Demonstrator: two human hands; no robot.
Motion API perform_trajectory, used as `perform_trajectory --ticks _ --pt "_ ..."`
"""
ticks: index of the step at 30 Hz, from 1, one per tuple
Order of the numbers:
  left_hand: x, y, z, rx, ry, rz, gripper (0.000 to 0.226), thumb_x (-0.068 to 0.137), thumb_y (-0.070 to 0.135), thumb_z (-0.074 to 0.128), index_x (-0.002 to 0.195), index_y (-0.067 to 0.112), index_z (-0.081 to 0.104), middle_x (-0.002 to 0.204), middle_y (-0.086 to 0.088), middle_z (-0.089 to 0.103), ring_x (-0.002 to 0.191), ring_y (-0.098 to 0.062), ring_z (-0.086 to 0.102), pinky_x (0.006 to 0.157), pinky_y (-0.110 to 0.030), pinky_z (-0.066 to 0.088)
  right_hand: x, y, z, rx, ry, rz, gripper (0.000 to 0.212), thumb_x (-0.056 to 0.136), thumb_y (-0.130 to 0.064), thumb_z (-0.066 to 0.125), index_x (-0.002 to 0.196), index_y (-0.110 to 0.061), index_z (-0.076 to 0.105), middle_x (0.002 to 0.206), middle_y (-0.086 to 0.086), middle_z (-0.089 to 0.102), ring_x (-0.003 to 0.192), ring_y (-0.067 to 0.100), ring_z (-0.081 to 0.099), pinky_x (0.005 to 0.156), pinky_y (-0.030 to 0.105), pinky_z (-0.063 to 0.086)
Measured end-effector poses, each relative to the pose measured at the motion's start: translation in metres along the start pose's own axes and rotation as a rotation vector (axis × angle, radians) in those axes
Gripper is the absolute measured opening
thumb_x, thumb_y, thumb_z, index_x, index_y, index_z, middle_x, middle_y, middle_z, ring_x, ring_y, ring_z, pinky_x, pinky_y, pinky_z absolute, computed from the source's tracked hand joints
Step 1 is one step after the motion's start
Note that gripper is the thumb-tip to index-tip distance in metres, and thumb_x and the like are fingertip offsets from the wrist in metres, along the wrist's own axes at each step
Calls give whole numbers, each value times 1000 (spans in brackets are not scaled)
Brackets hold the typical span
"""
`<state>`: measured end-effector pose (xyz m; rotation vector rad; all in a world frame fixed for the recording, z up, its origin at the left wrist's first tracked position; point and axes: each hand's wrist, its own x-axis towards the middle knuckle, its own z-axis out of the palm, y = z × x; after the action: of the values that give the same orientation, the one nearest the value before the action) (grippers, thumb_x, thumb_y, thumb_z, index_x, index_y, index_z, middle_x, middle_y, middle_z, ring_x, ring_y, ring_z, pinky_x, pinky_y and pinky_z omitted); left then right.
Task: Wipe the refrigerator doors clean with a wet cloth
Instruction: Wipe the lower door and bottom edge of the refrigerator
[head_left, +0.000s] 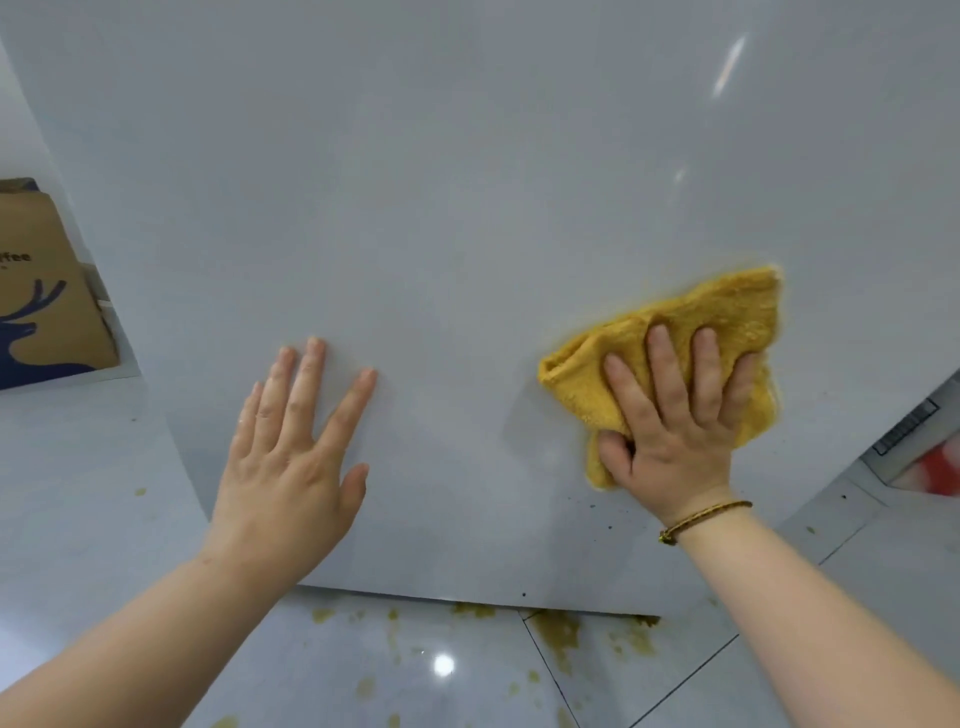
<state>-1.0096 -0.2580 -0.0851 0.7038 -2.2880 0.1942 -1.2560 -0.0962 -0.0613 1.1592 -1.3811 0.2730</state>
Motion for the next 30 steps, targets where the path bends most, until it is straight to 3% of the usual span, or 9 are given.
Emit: perform_trajectory --ticks 2,5,8,10,12,17,21,24,30 --pt "1 3 -4 -26 -12 -5 65 75 35 35 136 15 28 142 -18 17 134 -24 2 113 -27 -7 -38 -16 3 -10 -106 -111 59 91 -36 26 147 -25 8 156 -2 -5 143 24 -5 115 48 -3" --pt "-2 17 -3 -53 -14 89 62 77 32 35 136 16 29 142 -16 20 139 -22 -1 114 -30 -3 -81 -21 0 -34 -232 -369 59 89 -21 28 146 -25 12 156 -1 -6 144 22 -5 117 45 -2" --pt "1 33 2 -81 -26 157 62 76 31 35 136 16 29 142 -15 21 134 -27 7 113 -31 1 -80 -15 -6 -36 -239 -403 50 89 -18 31 138 -26 23 152 -2 9 144 20 -4 117 42 1" --pt "1 37 5 -88 -46 154 64 74 32 35 136 17 29 142 -15 21 133 -28 7 113 -29 -2 -64 -12 -9 -3 -161 -229 52 88 -25 36 138 -28 25 152 -2 10 144 20 -4 116 42 2" --pt "1 40 9 -80 -62 138 64 73 33 34 135 17 30 142 -16 21 134 -27 4 113 -28 -4 -42 -2 -8 20 -77 77 59 90 -33 34 145 -31 12 156 -5 -6 143 19 -8 115 44 -2" --pt "0 45 14 -71 -48 106 65 72 34 38 135 17 31 142 -18 19 141 -14 -17 104 -41 12 -41 -11 -1 65 -20 540 57 96 -45 19 146 -29 -4 153 -10 -17 142 16 -14 115 39 -8" --pt "0 46 10 -72 -66 108 69 69 32 46 135 16 32 142 -18 20 141 -21 -10 107 -39 9 -73 -36 -10 173 -128 902 58 96 -47 19 140 -9 16 144 35 16 131 39 5 113 28 -1" --pt "1 54 1 -126 -96 89 67 73 37 34 136 16 30 142 -17 20 136 -23 -3 111 -24 -8 -61 -31 -17 221 -121 958 58 96 -47 20 133 -2 21 138 36 23 127 40 8 110 32 3" --pt "2 65 5 -157 -156 136 67 74 37 33 137 16 30 147 -15 17 140 -6 -18 112 -23 -10 22 33 -25 158 62 830 58 87 -29 41 136 1 32 138 39 28 132 51 17 105 61 13"
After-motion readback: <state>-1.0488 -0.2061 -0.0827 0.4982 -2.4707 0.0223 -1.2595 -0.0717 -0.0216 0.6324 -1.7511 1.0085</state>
